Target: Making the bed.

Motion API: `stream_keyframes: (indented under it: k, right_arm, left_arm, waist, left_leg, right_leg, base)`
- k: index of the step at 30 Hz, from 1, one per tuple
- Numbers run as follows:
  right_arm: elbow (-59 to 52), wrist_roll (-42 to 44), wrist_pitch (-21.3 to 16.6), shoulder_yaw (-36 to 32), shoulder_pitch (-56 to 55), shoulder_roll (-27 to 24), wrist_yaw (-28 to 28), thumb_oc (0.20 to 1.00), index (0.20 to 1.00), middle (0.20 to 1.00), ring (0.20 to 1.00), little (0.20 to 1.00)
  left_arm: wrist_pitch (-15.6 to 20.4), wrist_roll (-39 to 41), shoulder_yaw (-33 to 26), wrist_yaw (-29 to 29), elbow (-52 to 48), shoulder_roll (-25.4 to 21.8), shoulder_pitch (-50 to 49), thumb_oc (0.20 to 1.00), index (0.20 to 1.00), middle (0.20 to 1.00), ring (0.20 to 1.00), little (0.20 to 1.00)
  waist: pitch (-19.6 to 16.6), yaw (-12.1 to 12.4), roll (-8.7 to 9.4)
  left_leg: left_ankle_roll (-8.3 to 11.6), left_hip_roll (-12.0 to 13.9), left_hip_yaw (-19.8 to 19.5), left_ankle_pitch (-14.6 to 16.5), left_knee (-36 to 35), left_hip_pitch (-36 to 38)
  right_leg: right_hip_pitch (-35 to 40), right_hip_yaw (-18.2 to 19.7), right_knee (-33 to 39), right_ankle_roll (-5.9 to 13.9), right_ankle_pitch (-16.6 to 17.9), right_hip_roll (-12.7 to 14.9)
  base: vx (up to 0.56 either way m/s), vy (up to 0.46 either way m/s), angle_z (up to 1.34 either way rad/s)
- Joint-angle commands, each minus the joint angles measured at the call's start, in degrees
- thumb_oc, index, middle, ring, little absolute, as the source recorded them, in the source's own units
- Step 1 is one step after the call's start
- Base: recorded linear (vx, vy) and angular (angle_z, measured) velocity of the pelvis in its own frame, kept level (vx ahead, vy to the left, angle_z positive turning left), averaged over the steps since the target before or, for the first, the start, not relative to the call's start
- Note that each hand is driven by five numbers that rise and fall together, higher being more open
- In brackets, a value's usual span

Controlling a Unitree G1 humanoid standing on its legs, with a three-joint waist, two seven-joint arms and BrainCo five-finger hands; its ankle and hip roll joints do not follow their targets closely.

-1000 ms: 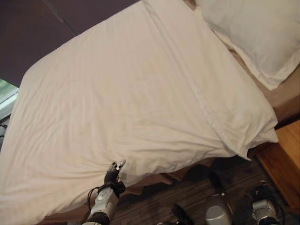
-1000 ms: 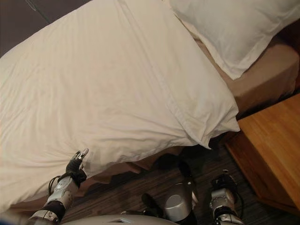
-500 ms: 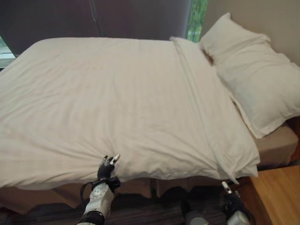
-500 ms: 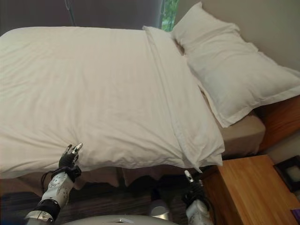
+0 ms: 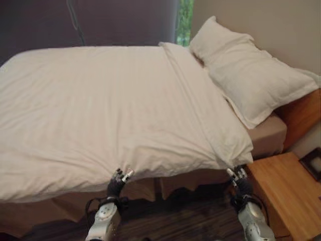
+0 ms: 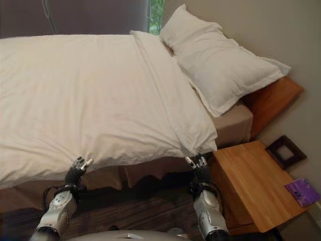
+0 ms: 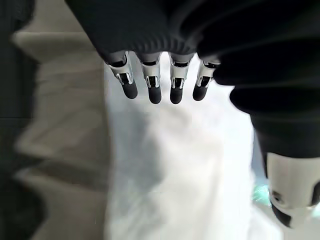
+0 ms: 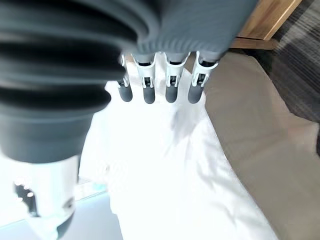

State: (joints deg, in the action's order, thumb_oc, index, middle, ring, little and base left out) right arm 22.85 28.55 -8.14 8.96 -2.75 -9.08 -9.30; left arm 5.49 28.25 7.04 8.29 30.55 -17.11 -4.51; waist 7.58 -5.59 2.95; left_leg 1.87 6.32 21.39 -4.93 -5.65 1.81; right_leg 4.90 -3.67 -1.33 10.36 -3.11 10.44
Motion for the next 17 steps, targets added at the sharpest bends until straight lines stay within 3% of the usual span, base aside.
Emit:
stream_keyframes:
  k: [1, 3, 8, 9, 10, 13, 17]
  right_arm:
    - [-5.29, -5.42, -3.71, 1.83, 1.71, -0.7, 0.48, 1.0, 1.0, 1.0, 1.0, 1.0]
    - [-5.66, -5.68, -3.83, 2.65, 2.21, -1.16, 0.61, 1.0, 1.0, 1.0, 1.0, 1.0]
    - [-7.77, -9.84, -4.63, 5.05, 5.71, -5.18, -0.08, 1.0, 1.0, 1.0, 1.0, 1.0]
    - [-6.89, -12.45, -4.6, 5.89, 6.88, -5.95, -0.8, 1.0, 1.0, 1.0, 1.0, 1.0]
    - [-7.08, -13.91, -4.65, 6.52, 6.9, -6.36, -1.13, 1.0, 1.0, 1.0, 1.0, 1.0]
    - [-7.85, -22.43, -4.19, 7.9, 6.91, -8.42, -2.21, 1.0, 1.0, 1.0, 1.0, 1.0]
    - [-6.47, -23.49, -3.83, 7.96, 5.81, -7.65, -2.71, 1.0, 1.0, 1.0, 1.0, 1.0]
  left_arm:
    - [3.03, -3.68, 0.1, -0.16, -7.48, -1.0, 0.76, 1.0, 1.0, 1.0, 1.0, 1.0]
    - [3.8, -3.18, -0.29, 0.41, -8.77, -0.6, 0.62, 1.0, 1.0, 1.0, 1.0, 1.0]
    - [7.0, -0.63, -2.08, 0.82, -15.07, -0.67, 0.5, 1.0, 1.0, 1.0, 1.0, 1.0]
    - [8.0, -1.04, -2.23, 1.54, -16.11, -0.34, 0.85, 1.0, 1.0, 1.0, 1.0, 1.0]
    - [8.33, -1.79, -1.67, 1.7, -16.56, -0.41, 0.95, 1.0, 1.0, 1.0, 1.0, 1.0]
    - [8.4, -4.47, -1.18, 2.29, -17.67, -0.49, 0.2, 1.0, 1.0, 1.0, 1.0, 1.0]
    - [8.35, -6.66, -0.45, 2.39, -18.57, -0.73, -0.68, 1.0, 1.0, 1.0, 1.0, 1.0]
  waist:
    - [-0.21, -0.29, 2.84]
    - [0.2, -0.26, 2.56]
    - [3.74, 0.46, 2.08]
    - [4.89, 0.46, 2.75]
    - [5.07, 0.53, 2.71]
    - [3.26, -0.37, 1.33]
    - [1.71, -0.94, 0.09]
  left_leg:
    - [0.98, 1.53, 0.16, 4.42, 3.75, 2.08]
    - [1.45, 2.0, 0.28, 4.18, 4.36, 1.9]
    - [3.99, 3.84, 0.23, 4.96, 16.38, -4.5]
    - [4.87, 5.39, 1.32, 7.35, 21.04, -4.29]
    - [4.95, 5.36, 0.32, 8.65, 22.61, -3.3]
    - [4.37, 3.42, -2.81, 10.29, 15.38, 1.86]
    - [4.03, 3.02, -4.09, 7.44, 5.94, 5.05]
  right_leg:
    - [2.59, -0.54, 2.19, -0.89, 1.66, -0.43]
    - [2.77, -0.63, 3.46, -1.17, 2.26, -0.81]
    - [3.55, -1.49, 6.33, -3.29, 1.98, -1.65]
    - [2.78, -3.02, 6.33, -3.82, 2.45, -0.62]
    - [2.63, -3.56, 6.04, -3.86, 2.9, -0.34]
    - [1.09, -4.94, 5.43, -3.16, 3.45, -0.68]
    - [0.52, -6.79, 4.64, -2.84, 3.68, -0.73]
  base:
    - [-0.02, -0.143, -0.08]
    - [-0.03, -0.102, 0.02]
    - [-0.18, -0.085, -0.13]
    - [-0.24, -0.034, -0.07]
    - [-0.26, -0.031, 0.0]
    - [-0.05, 0.043, 0.35]
    - [-0.05, 0.052, 0.41]
